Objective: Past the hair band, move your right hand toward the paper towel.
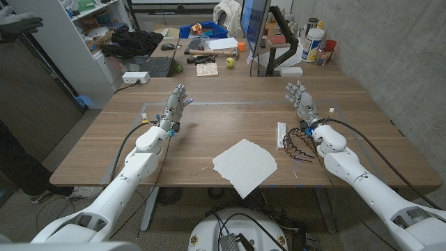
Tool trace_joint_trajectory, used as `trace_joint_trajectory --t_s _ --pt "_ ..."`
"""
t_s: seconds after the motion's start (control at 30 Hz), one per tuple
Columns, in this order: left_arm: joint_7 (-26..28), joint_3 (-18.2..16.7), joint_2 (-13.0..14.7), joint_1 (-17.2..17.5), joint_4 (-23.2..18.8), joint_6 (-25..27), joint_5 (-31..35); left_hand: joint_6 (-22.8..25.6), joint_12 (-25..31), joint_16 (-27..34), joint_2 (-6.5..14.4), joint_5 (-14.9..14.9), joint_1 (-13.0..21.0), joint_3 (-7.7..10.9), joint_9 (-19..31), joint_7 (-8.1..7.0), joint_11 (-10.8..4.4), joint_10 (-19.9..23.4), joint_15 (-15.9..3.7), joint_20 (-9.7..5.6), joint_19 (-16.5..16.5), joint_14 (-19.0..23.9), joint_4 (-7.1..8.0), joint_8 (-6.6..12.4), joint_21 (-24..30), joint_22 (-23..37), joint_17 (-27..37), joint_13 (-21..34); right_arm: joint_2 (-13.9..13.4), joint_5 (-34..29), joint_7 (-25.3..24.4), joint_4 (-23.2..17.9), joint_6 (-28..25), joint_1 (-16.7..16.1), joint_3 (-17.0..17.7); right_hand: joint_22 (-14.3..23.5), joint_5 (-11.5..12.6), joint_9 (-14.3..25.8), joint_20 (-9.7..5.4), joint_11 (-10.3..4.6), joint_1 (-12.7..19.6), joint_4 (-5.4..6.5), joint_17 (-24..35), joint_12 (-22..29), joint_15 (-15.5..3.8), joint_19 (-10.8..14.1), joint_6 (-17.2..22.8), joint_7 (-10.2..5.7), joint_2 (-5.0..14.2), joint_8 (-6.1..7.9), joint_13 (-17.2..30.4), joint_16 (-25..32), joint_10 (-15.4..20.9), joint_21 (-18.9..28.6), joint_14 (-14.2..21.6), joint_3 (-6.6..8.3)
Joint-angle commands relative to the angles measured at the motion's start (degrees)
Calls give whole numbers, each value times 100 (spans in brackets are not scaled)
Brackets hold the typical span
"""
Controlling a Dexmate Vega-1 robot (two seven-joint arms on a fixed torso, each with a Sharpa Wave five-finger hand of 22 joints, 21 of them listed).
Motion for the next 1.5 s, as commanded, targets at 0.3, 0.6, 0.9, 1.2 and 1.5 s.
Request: trace_joint_trajectory --t_s 0.3,0.6,0.9,1.2,1.5 --pt "-275 -393 -276 42 43 112 334 -407 42 40 522 17 -1 2 12 -28 -28 -496 -33 -51 -964 -643 6 53 -13 20 11 31 -217 -415 165 -92 411 18 -105 28 53 9 -366 0 131 -36 -4 49 -137 115 161 -3 385 20 19 24 160 25 138 113" --pt "-366 -472 -337 30 73 118 406 -401 42 39 523 15 -1 -5 12 -32 -26 -491 -36 -52 -959 -643 6 52 -27 20 10 31 -406 -858 5 -230 522 23 -174 28 58 9 -367 -2 174 -61 -6 36 -150 124 167 -14 388 1 18 6 161 14 142 150" --pt "-440 -528 -376 12 131 132 456 -397 45 39 523 14 -3 -12 12 -29 -39 -481 -33 -47 -951 -640 7 50 -39 21 9 31 -532 -1193 39 -305 796 38 -240 27 68 9 -379 -48 247 -104 -10 45 -180 157 252 -25 394 3 18 -5 235 3 183 212" --pt "-516 -574 -407 -34 224 121 491 -394 44 39 522 12 -6 -20 12 -29 -38 -481 -32 -42 -954 -637 8 49 -53 22 9 31 -659 -1652 -100 -401 988 36 -285 28 75 10 -399 -6 303 -125 -8 60 -245 242 359 -47 393 1 17 8 346 6 306 275" --pt "-593 -618 -433 -82 333 106 503 -378 46 41 521 11 -9 -27 12 -33 -41 -471 -37 -44 -939 -630 9 52 -60 23 8 31 -698 -2106 -319 -436 1268 21 -291 30 79 11 -452 -34 351 -116 -5 121 -376 562 768 -54 364 44 13 46 702 58 694 384"
